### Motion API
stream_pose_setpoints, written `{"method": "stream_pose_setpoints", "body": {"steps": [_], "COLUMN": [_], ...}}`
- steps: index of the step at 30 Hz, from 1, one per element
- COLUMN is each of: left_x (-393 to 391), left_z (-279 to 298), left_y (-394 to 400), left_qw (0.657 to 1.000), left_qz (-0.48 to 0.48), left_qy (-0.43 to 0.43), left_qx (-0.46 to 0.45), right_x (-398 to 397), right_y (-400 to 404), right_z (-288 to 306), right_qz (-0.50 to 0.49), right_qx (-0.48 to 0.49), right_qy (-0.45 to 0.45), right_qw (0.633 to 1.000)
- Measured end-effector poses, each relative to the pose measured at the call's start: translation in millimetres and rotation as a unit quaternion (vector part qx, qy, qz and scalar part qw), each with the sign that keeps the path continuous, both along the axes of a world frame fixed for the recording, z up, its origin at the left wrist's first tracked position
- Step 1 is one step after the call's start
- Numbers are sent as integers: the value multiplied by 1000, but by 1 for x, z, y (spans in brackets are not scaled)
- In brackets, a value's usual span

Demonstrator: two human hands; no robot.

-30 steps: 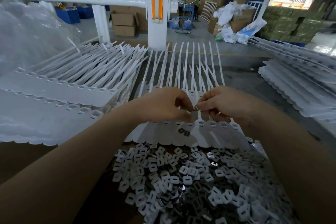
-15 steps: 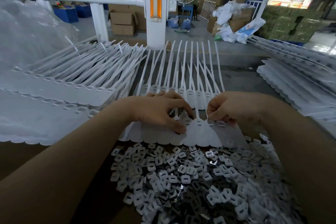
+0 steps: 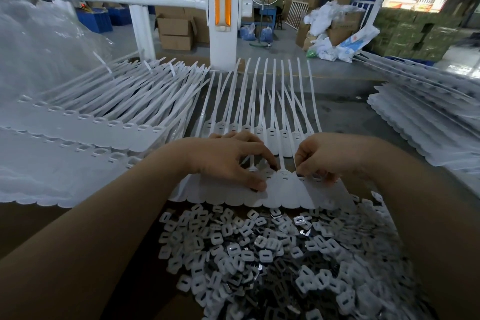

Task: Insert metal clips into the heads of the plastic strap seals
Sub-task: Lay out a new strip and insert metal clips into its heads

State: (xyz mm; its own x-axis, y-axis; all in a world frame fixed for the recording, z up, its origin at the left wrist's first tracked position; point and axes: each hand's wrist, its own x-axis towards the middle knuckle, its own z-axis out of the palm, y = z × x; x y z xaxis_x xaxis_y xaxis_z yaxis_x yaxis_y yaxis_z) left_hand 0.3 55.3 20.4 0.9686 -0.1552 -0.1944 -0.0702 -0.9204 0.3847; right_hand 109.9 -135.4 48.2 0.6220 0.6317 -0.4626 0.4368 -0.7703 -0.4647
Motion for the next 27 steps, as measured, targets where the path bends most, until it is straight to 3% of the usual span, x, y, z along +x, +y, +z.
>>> {"method": "stream_pose_setpoints", "body": {"steps": [3,8,13,18,27], "left_x": [-1,1,0,-2,0], "left_z": [0,3,10,19,-7], "left_y": [1,-1,-3,-21,-92], "left_qw": [1000,1000,991,981,971], "left_qz": [-4,1,43,16,-85], "left_qy": [11,8,-83,-115,-202], "left_qx": [-3,3,-94,-158,-95], "right_x": [1,4,6,11,16], "right_y": [1,3,3,4,1], "right_z": [-3,-10,-13,-17,-19], "right_qz": [-45,-88,-104,-121,-91], "right_qx": [35,78,89,95,97], "right_qy": [26,-5,-10,-6,-25], "right_qw": [998,993,991,988,991]}}
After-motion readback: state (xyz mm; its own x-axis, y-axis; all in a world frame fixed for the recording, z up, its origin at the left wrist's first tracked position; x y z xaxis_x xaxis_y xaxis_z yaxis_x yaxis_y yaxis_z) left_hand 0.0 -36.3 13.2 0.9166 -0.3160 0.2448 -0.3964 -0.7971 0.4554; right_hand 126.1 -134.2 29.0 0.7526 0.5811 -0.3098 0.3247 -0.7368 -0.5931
